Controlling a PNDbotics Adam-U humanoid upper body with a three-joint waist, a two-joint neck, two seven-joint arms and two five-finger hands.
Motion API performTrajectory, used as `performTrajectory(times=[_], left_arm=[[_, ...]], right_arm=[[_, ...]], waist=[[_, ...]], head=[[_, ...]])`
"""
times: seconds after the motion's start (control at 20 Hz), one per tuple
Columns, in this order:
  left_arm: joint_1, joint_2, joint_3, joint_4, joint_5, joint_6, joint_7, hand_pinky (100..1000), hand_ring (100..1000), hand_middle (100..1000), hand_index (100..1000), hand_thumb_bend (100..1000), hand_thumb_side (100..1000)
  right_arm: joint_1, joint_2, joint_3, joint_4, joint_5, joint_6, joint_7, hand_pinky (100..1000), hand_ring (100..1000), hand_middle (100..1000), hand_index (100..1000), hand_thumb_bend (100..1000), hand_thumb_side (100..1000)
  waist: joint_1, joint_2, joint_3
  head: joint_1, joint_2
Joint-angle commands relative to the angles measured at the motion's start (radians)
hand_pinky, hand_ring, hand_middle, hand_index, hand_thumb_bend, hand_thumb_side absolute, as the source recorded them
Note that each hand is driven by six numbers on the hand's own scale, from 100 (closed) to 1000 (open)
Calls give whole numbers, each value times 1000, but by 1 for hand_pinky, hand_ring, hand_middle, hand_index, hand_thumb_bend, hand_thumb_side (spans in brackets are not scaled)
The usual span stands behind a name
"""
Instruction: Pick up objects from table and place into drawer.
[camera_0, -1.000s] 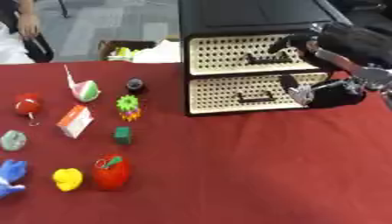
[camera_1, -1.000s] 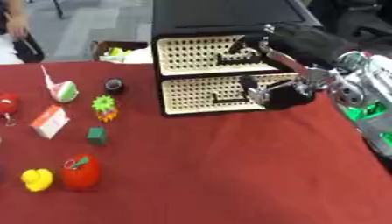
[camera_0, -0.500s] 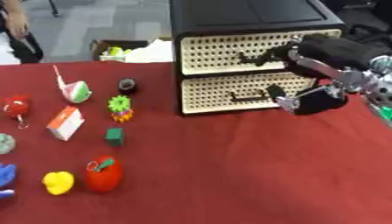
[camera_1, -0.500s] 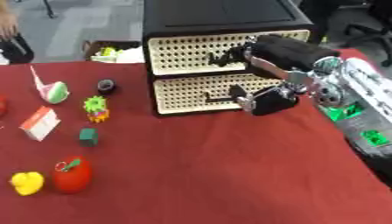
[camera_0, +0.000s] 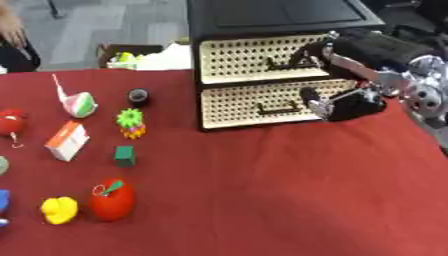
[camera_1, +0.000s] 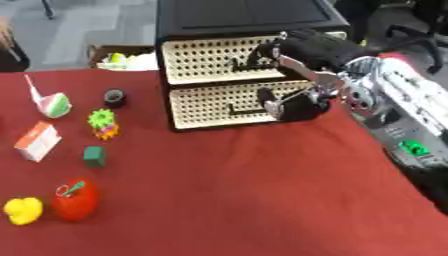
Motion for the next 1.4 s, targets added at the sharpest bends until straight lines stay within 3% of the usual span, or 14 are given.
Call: performTrajectory(times=[0.05, 0.8, 1.4], left_arm=[[-10, 34, 4, -18, 5, -1, -2, 677, 802, 876, 1000, 100, 933], [-13, 31, 2, -18, 10, -7, -3, 675, 802, 875, 1000, 100, 933], [-11, 27, 1, -18, 14, -9, -4, 673, 802, 876, 1000, 100, 934]], right_arm=[[-22, -9, -20, 14, 23, 8, -13, 100, 100, 100, 853, 100, 182], [-83, 41, 19, 200, 94, -16, -8, 100, 100, 100, 857, 100, 175], [-119, 66, 12, 285, 134, -27, -40, 100, 100, 100, 860, 100, 183]], waist=[[-2, -14, 1], [-1, -5, 13], [-4, -2, 15]], head=[[-1, -15], [-10, -25], [-10, -39]])
